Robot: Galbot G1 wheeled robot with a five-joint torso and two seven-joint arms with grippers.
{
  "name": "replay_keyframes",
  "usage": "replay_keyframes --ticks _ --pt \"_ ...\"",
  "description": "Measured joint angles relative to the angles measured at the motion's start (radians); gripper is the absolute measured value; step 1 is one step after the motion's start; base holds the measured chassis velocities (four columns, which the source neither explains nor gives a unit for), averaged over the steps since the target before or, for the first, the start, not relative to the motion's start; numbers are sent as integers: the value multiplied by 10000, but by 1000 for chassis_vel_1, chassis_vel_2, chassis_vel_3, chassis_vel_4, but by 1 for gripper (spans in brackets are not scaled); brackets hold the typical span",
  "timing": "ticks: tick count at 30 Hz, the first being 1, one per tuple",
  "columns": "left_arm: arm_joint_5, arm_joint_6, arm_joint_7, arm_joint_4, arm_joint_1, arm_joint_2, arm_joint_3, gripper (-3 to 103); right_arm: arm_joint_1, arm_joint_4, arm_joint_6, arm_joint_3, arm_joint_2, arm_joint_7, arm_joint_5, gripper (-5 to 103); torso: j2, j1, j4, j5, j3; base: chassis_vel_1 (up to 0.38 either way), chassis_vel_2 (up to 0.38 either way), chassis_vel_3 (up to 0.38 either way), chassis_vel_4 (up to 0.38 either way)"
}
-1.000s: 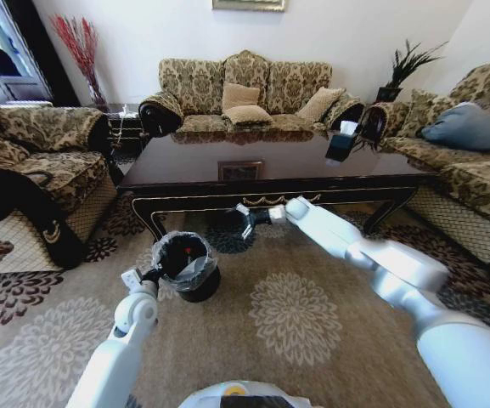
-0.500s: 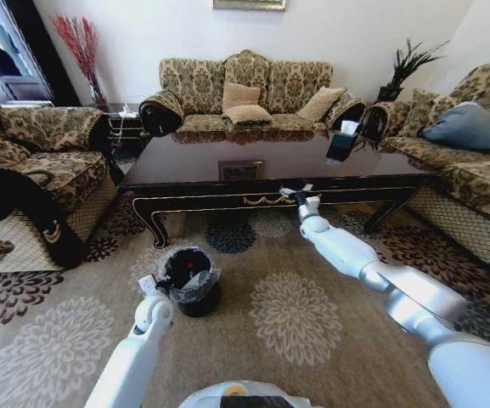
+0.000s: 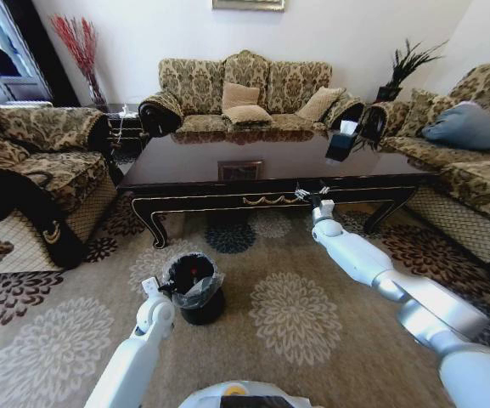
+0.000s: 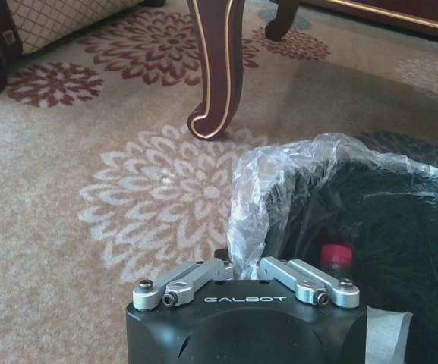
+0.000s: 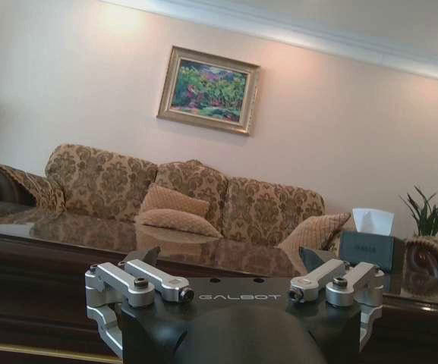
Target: Move to the front of the table and pick up the trash from the floor, then place it into the trash bin.
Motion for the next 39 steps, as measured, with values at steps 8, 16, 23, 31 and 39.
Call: replay_keyframes --ticks 8,16,23,31,39 --pt "1637 -1228 953 -594 437 218 -164 19 -377 694 315 441 -227 -6 -434 100 0 0 1 -4 2 0 0 0 0" --pt "3487 -2019 2095 -2522 1868 863 -1005 51 -1321 2306 470 1275 -649 -153 -534 100 0 0 1 -4 2 0 0 0 0" --pt "3933 -2349 2395 -3770 2870 1219 -2085 73 -2596 3968 736 2456 -1104 -1092 -680 100 0 0 0 -2 2 0 0 0 0" --pt "5053 -3538 4026 -5519 4387 854 -4418 99 -5345 7447 538 5008 -2552 -2326 -797 100 0 -1 0 -10 0 0 0 0 0" --pt "5492 -5416 6314 -5713 5295 -155 -5393 100 -9563 9655 163 9082 -2301 -3612 -1336 100 0 -1 1 -2 -1 0 0 0 0"
